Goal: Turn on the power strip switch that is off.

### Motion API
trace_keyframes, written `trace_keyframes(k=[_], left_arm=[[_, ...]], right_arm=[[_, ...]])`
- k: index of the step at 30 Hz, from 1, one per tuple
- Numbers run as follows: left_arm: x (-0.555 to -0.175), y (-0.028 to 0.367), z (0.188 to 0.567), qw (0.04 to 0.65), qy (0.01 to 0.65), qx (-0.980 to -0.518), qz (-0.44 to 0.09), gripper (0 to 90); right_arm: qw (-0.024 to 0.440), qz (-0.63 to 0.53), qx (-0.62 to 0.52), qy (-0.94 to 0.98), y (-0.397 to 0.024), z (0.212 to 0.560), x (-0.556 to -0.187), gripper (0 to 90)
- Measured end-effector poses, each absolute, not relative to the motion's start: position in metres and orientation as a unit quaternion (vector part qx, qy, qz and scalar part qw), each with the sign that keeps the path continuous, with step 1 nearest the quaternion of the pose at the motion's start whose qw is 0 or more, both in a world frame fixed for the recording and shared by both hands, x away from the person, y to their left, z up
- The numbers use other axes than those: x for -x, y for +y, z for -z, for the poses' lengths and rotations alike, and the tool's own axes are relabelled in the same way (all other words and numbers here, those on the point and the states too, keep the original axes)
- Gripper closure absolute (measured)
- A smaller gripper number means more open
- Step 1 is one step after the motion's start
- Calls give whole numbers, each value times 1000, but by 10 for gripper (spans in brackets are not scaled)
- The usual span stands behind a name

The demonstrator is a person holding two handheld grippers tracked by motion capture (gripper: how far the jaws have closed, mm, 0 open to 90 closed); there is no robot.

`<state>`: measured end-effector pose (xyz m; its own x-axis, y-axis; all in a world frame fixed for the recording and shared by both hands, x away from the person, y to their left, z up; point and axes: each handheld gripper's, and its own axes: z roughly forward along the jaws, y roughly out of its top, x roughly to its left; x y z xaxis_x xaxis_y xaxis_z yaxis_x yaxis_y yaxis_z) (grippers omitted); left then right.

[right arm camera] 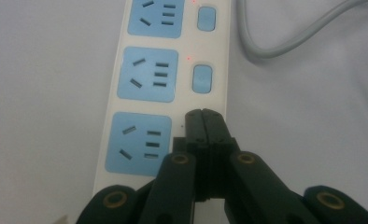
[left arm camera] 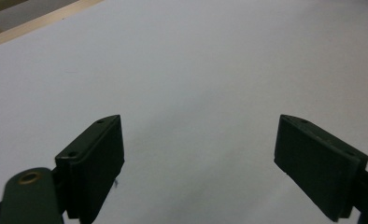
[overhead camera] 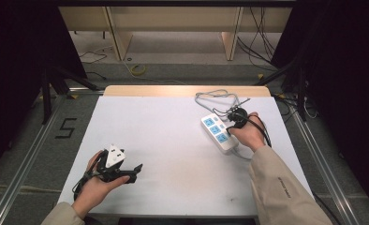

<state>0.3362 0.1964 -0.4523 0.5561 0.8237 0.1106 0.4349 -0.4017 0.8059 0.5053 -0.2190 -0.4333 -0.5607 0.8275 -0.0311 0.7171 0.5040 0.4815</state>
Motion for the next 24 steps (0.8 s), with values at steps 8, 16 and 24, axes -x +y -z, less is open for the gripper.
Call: trace_keyframes(k=[8,16,24], left_arm=[[-336,196,453,379,394,-797,-256,156],[-336,196,452,378,393,-798,-256,156],[-336,195,452,379,393,-798,-255,156]], right_arm=[[125,-208,-452,858,-220,433,-506,900],[119,-203,-453,860,-220,432,-508,900],[119,-200,-455,860,-220,433,-508,900]])
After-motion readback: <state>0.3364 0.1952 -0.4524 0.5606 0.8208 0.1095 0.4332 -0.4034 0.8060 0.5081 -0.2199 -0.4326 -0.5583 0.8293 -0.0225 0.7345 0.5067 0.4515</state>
